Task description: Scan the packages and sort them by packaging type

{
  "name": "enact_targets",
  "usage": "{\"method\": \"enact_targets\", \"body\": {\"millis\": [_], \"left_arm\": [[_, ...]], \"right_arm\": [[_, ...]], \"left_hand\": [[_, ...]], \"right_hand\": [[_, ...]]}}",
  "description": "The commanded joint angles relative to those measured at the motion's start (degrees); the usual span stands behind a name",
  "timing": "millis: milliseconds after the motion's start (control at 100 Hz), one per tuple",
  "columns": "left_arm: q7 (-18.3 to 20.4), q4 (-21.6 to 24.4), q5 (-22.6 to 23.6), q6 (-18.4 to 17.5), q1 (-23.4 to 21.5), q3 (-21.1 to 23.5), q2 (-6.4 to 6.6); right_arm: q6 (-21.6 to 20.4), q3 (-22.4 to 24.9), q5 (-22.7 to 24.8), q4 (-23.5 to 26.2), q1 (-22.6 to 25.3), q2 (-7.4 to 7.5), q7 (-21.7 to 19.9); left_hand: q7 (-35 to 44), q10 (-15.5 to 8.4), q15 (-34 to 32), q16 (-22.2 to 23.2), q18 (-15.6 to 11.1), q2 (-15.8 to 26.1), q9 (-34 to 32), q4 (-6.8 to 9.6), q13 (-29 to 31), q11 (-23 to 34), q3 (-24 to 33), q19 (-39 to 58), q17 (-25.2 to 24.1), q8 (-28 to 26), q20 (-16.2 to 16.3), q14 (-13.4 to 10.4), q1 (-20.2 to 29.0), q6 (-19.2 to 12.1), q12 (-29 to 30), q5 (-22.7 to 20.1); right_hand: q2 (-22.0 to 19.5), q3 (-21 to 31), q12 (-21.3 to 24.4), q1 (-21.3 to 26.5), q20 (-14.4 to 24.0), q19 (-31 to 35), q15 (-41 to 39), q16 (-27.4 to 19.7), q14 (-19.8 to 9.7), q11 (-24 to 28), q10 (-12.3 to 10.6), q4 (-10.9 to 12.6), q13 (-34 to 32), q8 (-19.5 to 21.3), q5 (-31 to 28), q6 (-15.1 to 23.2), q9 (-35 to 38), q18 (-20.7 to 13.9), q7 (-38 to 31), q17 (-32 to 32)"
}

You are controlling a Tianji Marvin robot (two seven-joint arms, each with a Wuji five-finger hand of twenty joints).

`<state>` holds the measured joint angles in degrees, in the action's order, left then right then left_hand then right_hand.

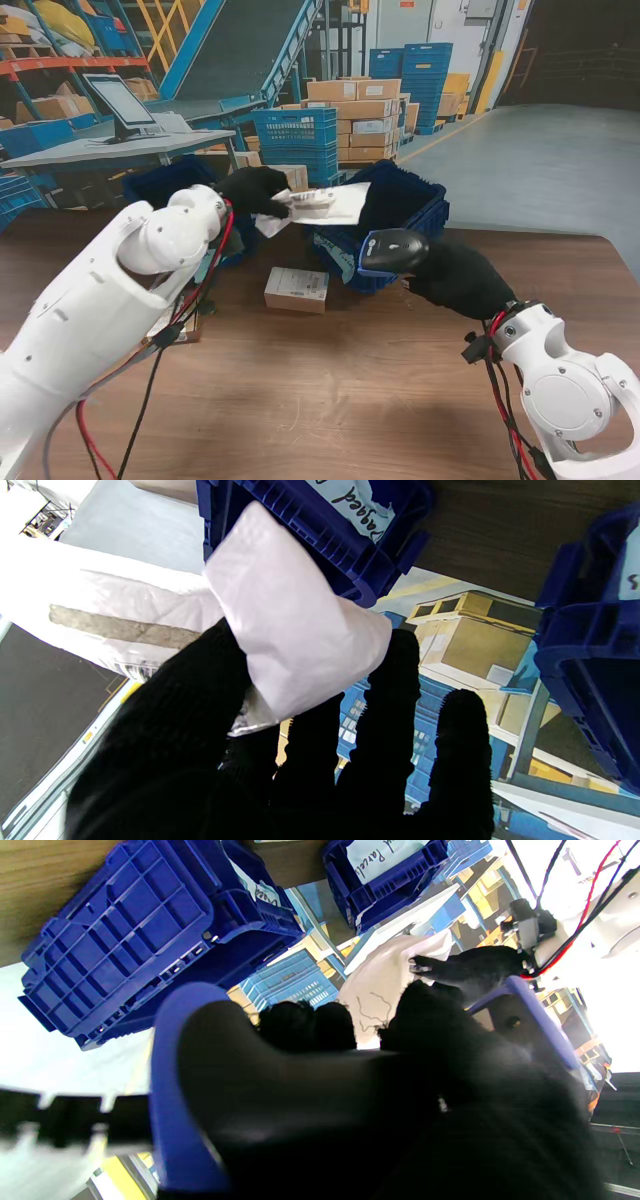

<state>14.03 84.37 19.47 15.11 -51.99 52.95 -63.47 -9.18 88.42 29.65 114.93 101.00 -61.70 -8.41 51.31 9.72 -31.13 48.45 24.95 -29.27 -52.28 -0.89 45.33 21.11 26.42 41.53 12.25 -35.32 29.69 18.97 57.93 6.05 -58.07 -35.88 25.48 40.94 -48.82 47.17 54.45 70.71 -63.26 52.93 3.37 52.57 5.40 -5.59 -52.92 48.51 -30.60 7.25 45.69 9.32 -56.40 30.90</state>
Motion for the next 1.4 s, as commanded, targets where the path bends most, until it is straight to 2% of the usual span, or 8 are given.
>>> {"method": "enact_targets", "body": {"millis": [0, 380, 760, 920, 1130, 1250, 1390], "left_arm": [[0.8, -1.0, 0.7, 0.4, 1.7, -1.1, -1.91], [-5.0, -13.0, -6.5, 3.0, 12.1, -10.8, -7.74], [-8.0, -25.1, -12.3, 1.2, 19.2, -16.9, -13.69], [-8.6, -29.0, -13.0, 0.3, 21.1, -19.1, -15.76], [-9.0, -32.1, -12.0, -1.9, 21.8, -21.6, -17.28], [-10.2, -35.2, -14.7, -2.2, 21.6, -21.5, -19.22], [-11.1, -39.7, -15.4, -4.0, 22.3, -22.5, -21.44]], "right_arm": [[-0.4, 0.4, -0.4, -0.2, 0.6, -0.32, -0.8], [-2.3, 1.6, -2.3, -2.2, 0.8, -0.35, -0.8], [-3.3, 2.3, -4.6, -3.9, 1.8, -0.5, -0.6], [-3.3, 2.6, -4.9, -4.2, 2.1, -0.48, -0.8], [-3.3, 3.3, -5.4, -3.9, 2.9, -0.58, -0.6], [-3.2, 3.8, -5.5, -3.6, 3.6, -0.58, -0.7], [-3.0, 4.3, -5.6, -3.2, 4.4, -0.57, -1.0]], "left_hand": [[1.6, -1.7, -1.8, 1.5, 1.7, 1.0, -3.8, 2.11, 0.8, 4.0, 5.3, 1.4, -0.4, -1.1, 1.1, -3.0, 5.1, -1.5, -2.0, -1.5], [1.5, -1.7, -1.9, 1.6, 1.7, 1.1, -3.7, 2.02, 0.6, 3.9, 5.2, 1.5, -0.3, -1.1, 1.3, -2.9, 5.3, -1.4, -2.0, -1.5], [1.4, -1.7, -1.9, 1.6, 1.7, 1.3, -3.6, 1.89, 0.5, 3.9, 5.1, 1.7, -0.3, -1.1, 1.5, -2.9, 5.4, -1.4, -1.9, -1.4], [1.4, -1.6, -1.7, 1.5, 1.7, 1.3, -3.6, 1.82, 0.4, 3.8, 5.0, 1.7, -0.4, -1.0, 1.5, -2.8, 5.4, -1.4, -1.8, -1.4], [1.2, -1.8, -1.6, 1.3, 1.7, 1.4, -3.5, 1.69, 0.4, 3.6, 4.8, 1.8, -0.3, -1.0, 1.6, -2.8, 5.5, -1.2, -1.6, -1.2], [1.1, -1.5, -1.4, 1.1, 1.8, 1.5, -3.4, 1.63, 0.2, 3.5, 4.8, 1.7, -0.5, -1.0, 1.6, -2.6, 5.7, -0.9, -1.4, -1.2], [1.1, -1.5, -1.2, 0.9, 1.8, 1.7, -3.3, 1.5, 0.0, 3.3, 4.6, 1.7, -0.5, -1.0, 1.6, -2.6, 5.7, -1.1, -1.2, -1.2]], "right_hand": [[-4.3, 6.5, -0.3, 6.1, 1.2, 0.7, -0.2, -0.1, 0.5, -0.2, 1.1, -0.7, -0.2, 0.6, -5.2, 3.4, 0.6, 0.1, -1.5, 0.0], [-4.3, 6.5, -0.3, 6.1, 1.2, 0.7, -0.2, -0.1, 0.4, -0.2, 1.0, -0.7, -0.2, 0.6, -5.2, 3.4, 0.5, 0.1, -1.5, 0.0], [-4.2, 6.6, -0.3, 6.1, 1.3, 0.8, -0.2, -0.2, 0.6, -0.3, 1.2, -0.7, -0.3, 0.6, -5.3, 3.1, 0.6, 0.3, -1.5, 0.0], [-4.2, 6.6, -0.3, 6.1, 1.3, 0.8, -0.2, -0.2, 0.7, -0.3, 1.2, -0.8, -0.3, 0.6, -5.3, 3.2, 0.6, 0.5, -1.5, 0.0], [-4.2, 6.7, -0.3, 6.1, 1.3, 0.8, -0.2, -0.2, 0.7, -0.3, 1.2, -0.8, -0.3, 0.6, -5.3, 3.1, 0.6, 0.4, -1.5, 0.0], [-4.1, 6.7, -0.3, 6.1, 1.3, 0.8, -0.2, -0.2, 0.7, -0.3, 1.3, -0.8, -0.3, 0.6, -5.3, 3.1, 0.7, 0.3, -1.5, 0.0], [-4.2, 6.7, -0.3, 6.1, 1.3, 0.8, -0.2, -0.2, 0.7, -0.3, 1.3, -0.8, -0.3, 0.6, -5.3, 3.1, 0.6, 0.4, -1.5, 0.0]]}}
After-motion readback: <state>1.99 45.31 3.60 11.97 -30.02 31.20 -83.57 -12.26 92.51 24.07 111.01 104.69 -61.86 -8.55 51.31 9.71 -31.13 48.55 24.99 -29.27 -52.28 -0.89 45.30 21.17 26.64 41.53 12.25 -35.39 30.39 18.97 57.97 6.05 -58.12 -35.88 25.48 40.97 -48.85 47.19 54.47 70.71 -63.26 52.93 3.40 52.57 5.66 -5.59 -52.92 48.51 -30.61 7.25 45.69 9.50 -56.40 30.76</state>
